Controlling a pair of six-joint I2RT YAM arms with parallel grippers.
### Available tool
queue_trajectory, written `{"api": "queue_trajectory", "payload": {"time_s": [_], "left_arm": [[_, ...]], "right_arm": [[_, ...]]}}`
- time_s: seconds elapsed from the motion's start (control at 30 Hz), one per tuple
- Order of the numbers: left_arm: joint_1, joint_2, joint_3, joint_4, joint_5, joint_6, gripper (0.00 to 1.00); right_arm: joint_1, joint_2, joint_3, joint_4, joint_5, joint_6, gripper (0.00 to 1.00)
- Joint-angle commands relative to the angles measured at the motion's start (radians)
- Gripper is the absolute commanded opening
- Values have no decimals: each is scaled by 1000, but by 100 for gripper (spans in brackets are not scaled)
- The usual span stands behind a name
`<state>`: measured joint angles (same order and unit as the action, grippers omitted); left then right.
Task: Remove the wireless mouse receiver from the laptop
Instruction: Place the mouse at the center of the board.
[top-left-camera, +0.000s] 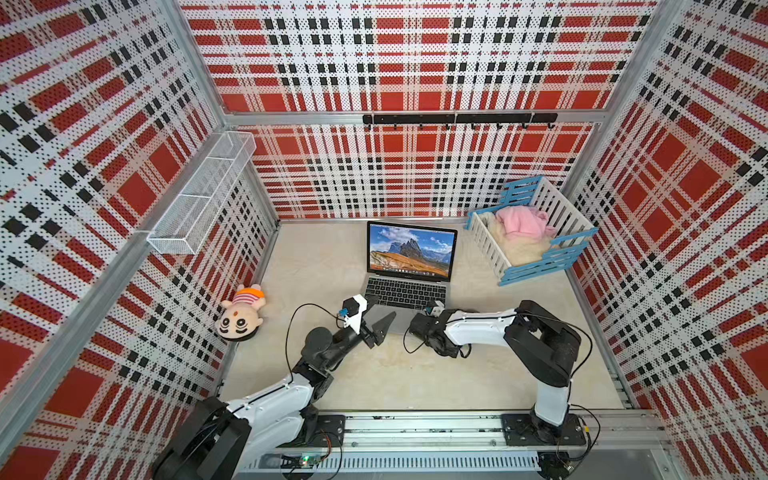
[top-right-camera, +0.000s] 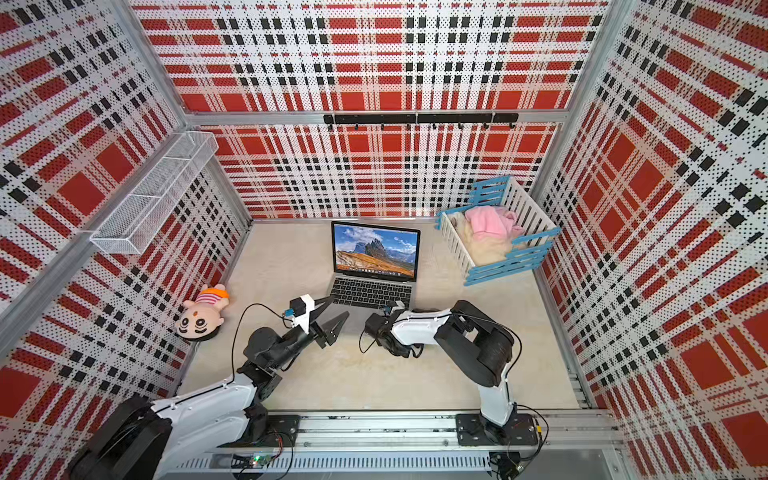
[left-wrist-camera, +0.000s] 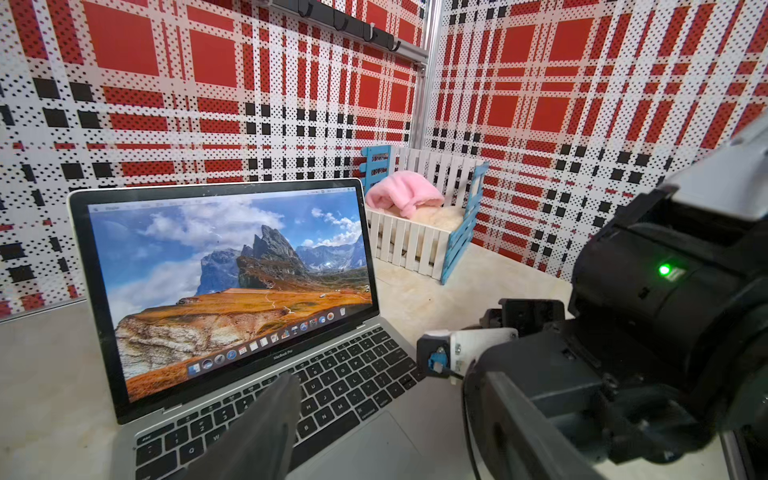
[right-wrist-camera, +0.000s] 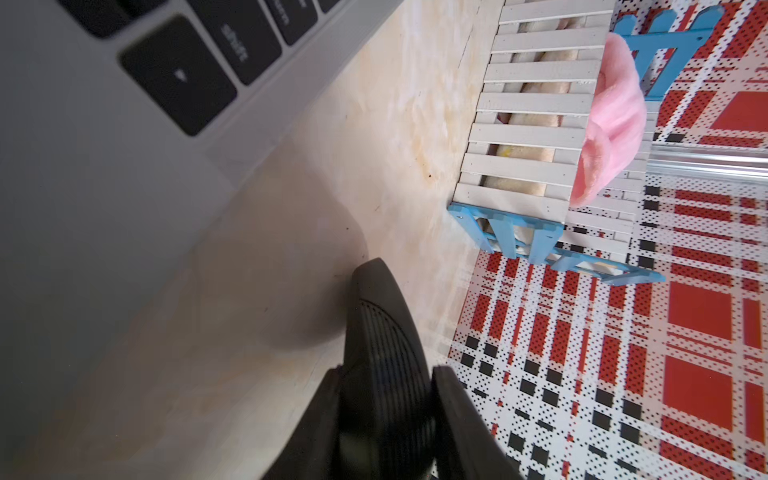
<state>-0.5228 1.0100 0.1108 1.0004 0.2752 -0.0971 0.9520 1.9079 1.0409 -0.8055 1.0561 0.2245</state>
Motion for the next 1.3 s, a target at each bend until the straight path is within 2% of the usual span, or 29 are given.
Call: {"api": "queue_trajectory", "payload": {"time_s": [0.0,0.33,0.5,0.63,0.8,0.87,1.0,1.13,1.27], "left_arm": [[13,-9,-8,-9,-31,1,73],[18,1,-2,-20,-37,-5,73],[21,7,0,-23,-42,-5,73],[27,21,4,-25,-40,-10,73],[36,37,19,-32,-37,-24,73],[46,39,25,-38,-39,-37,73],[63,23,39,-73,-73,-56,73],[110,-32,47,-136,-202,-116,73],[167,-101,58,-230,-358,-164,73]], "right_arm": [[0,21,-21,46,-27,-1,31],[0,23,-44,68,-70,13,69],[0,15,-46,72,-93,16,77],[0,-31,-60,118,-191,-17,87],[-30,-149,-86,180,-455,-46,95],[-67,-222,-94,187,-570,-38,97],[-160,-395,-107,189,-659,-17,99],[-361,-569,-117,266,-744,56,100],[-592,-709,-243,555,-897,91,100]]}}
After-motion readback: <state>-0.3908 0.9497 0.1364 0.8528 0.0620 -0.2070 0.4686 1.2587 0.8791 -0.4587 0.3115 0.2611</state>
